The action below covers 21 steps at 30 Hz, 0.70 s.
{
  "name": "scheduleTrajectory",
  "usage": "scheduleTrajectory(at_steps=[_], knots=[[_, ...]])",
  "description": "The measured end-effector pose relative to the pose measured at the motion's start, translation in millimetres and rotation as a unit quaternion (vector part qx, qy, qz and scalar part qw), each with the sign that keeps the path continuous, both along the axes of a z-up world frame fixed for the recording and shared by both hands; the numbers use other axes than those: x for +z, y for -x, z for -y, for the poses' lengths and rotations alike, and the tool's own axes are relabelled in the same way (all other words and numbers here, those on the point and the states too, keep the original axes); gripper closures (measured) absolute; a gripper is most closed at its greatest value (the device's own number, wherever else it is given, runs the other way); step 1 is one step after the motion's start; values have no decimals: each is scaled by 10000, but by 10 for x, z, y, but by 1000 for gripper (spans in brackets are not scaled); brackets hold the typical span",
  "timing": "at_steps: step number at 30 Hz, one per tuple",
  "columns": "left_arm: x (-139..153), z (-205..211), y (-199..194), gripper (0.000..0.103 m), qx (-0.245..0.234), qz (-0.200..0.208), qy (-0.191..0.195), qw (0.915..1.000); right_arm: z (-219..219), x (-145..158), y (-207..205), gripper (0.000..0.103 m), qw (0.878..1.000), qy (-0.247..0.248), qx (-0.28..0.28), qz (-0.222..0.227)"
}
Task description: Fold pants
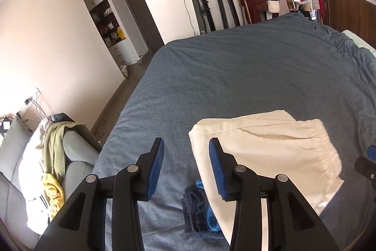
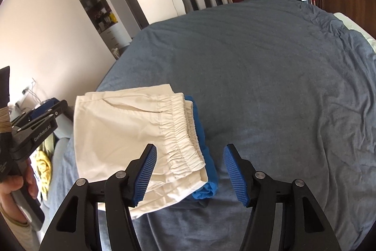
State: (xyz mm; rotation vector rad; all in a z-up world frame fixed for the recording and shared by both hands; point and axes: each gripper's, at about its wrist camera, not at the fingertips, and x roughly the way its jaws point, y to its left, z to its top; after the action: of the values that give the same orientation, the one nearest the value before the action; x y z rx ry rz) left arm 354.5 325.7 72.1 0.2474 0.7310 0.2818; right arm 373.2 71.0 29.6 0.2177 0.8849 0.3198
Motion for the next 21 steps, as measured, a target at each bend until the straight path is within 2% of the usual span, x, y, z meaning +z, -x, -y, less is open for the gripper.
scheduleTrajectory(at_steps=[1, 3, 5, 7, 12, 17, 21], knots=[[42, 50, 84, 62, -40, 41, 44, 10000, 24, 41, 44, 42, 10000, -19, 41, 74], [95, 127, 175, 54, -75, 83, 101, 9999, 80, 98, 99, 33, 9998, -13, 74, 199], [130, 224, 287, 50, -71, 37, 198, 9998, 120, 134, 133, 29, 9994, 14, 81, 340], [141, 348, 406, 50, -143, -58, 358, 9992, 194, 205, 207, 29, 9988, 41, 105, 481], [120, 715, 638, 45, -266, -36, 429, 9987, 436, 315, 406, 25, 9970, 162, 146, 743], [102, 1022, 925, 39, -179, 189, 581, 9980, 615, 357, 615, 25, 9948, 261, 205, 964], [55, 1158, 1092, 33, -1, 363, 542, 9979, 752, 337, 763, 25, 9925, 365, 295, 1130]])
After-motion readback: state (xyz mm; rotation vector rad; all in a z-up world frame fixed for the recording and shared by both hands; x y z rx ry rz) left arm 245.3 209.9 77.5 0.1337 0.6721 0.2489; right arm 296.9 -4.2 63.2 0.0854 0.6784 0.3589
